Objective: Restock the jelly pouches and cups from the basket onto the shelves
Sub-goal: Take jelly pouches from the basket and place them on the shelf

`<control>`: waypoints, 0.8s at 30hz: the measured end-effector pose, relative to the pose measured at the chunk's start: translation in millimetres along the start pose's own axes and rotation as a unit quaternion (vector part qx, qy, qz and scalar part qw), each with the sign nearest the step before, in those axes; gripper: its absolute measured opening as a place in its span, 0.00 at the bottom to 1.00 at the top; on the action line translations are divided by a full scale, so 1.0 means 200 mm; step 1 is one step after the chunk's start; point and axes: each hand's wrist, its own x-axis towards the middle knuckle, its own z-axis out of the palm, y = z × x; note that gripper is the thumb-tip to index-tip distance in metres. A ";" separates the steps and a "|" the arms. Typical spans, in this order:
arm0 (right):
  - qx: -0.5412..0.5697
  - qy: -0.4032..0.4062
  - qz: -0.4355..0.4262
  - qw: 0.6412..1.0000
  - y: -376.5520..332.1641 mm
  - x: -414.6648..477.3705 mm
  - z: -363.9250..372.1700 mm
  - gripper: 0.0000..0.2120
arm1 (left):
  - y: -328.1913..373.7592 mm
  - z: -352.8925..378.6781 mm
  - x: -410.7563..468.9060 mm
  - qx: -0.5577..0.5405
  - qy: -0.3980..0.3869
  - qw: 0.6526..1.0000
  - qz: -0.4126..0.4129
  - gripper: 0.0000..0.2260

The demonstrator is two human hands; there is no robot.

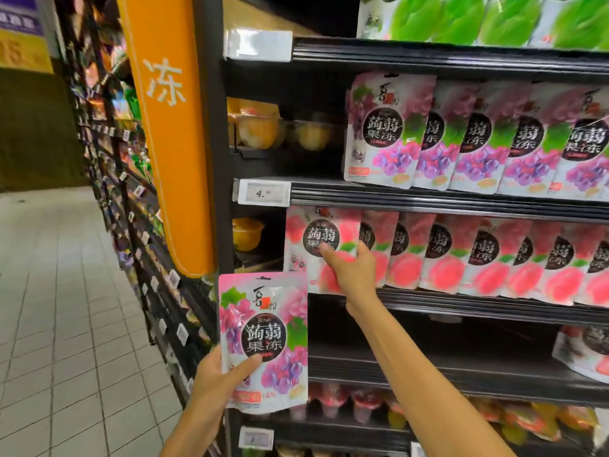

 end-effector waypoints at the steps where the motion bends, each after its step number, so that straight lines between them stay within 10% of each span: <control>1: -0.009 0.007 -0.010 1.000 0.00 0.01 0.02 0.17 | 0.00 -0.01 0.01 -0.002 -0.002 1.000 0.001 0.16; 17: -0.167 0.017 -0.133 0.977 0.15 -0.05 0.06 0.24 | -0.01 -0.07 0.14 -0.030 -0.026 0.999 0.007 0.21; 24: -0.318 0.146 -0.179 0.920 0.21 -0.10 -0.01 0.29 | 0.01 -0.06 0.16 -0.037 -0.029 0.999 0.020 0.21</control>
